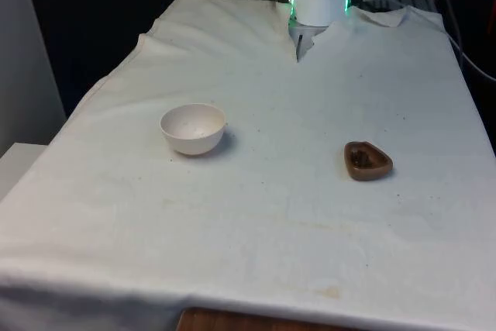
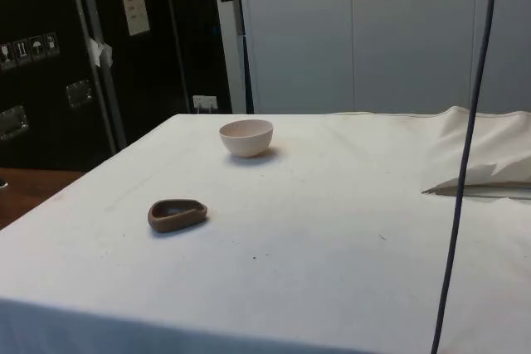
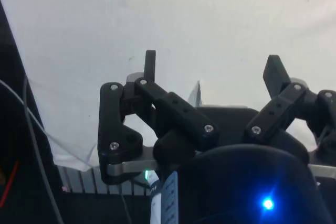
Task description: Pour the coffee beans from the cup into the bowl.
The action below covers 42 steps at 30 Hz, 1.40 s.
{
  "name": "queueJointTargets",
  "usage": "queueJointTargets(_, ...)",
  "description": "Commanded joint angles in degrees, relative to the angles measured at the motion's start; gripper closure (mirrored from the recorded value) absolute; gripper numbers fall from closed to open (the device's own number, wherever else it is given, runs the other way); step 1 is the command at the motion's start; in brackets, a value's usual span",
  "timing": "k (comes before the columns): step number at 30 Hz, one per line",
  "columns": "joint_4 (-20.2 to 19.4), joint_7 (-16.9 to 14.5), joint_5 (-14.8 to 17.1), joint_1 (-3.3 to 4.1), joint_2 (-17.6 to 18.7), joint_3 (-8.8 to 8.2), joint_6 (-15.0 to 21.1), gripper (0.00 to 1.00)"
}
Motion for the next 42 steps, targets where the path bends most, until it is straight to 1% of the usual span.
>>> queueJointTargets(1, 0.1, -0.1, 0.0, 0.0, 0.2, 0.0, 0.3, 0.0)
queueJointTargets(2, 0.3, -0.1, 0.0, 0.0, 0.6, 0.0, 0.7, 0.0)
queueJointTargets(3, 0.7, -0.2, 0.1, 0.0, 1.7, 0.0, 2.4, 0.0)
queueJointTargets(7, 1.1, 0.2, 0.1, 0.11, 2.7, 0.23, 4.4, 0.0)
queueJointTargets(10, 1.3, 0.7, 0.6, 0.11, 3.7, 0.74, 5.8, 0.0)
queueJointTargets(11, 1.2, 0.4, 0.2, 0.0, 3.3, 0.57, 5.2, 0.0)
queueJointTargets(13, 1.3, 1.1, 0.9, 0.11, 4.1, 1.03, 6.6, 0.0)
queueJointTargets(19, 1.1, 2.2, 1.8, 0.17, 5.7, 2.18, 8.9, 0.0)
queueJointTargets(20, 1.1, 1.8, 1.4, 0.06, 5.3, 2.06, 8.2, 0.0)
queueJointTargets(21, 1.1, 2.3, 1.9, 0.17, 5.9, 2.35, 9.2, 0.0)
queueJointTargets(25, 1.3, 3.2, 2.1, 0.17, 7.0, 3.04, 10.4, 0.0)
queueJointTargets(26, 1.4, 3.6, 2.2, 0.23, 7.6, 3.44, 11.1, 0.0)
queueJointTargets(28, 1.5, 3.8, 2.2, 0.23, 8.0, 3.61, 11.4, 0.0)
queueJointTargets(30, 1.8, 4.4, 2.3, 0.23, 9.0, 4.18, 12.4, 0.0)
queueJointTargets(31, 1.4, 4.1, 1.9, 0.06, 8.5, 4.13, 12.2, 0.0)
queueJointTargets(32, 1.8, 4.5, 2.4, 0.23, 9.3, 4.41, 12.7, 0.0)
queueJointTargets(37, 2.8, 5.6, 2.7, 0.29, 11.4, 5.44, 14.2, 0.0)
queueJointTargets(38, 2.6, 5.3, 2.3, 0.17, 11.1, 5.39, 13.8, 0.0)
queueJointTargets(39, 3.0, 5.8, 2.7, 0.34, 11.8, 5.61, 14.4, 0.0)
queueJointTargets(42, 3.5, 6.5, 2.8, 0.4, 13.1, 6.3, 15.5, 0.0)
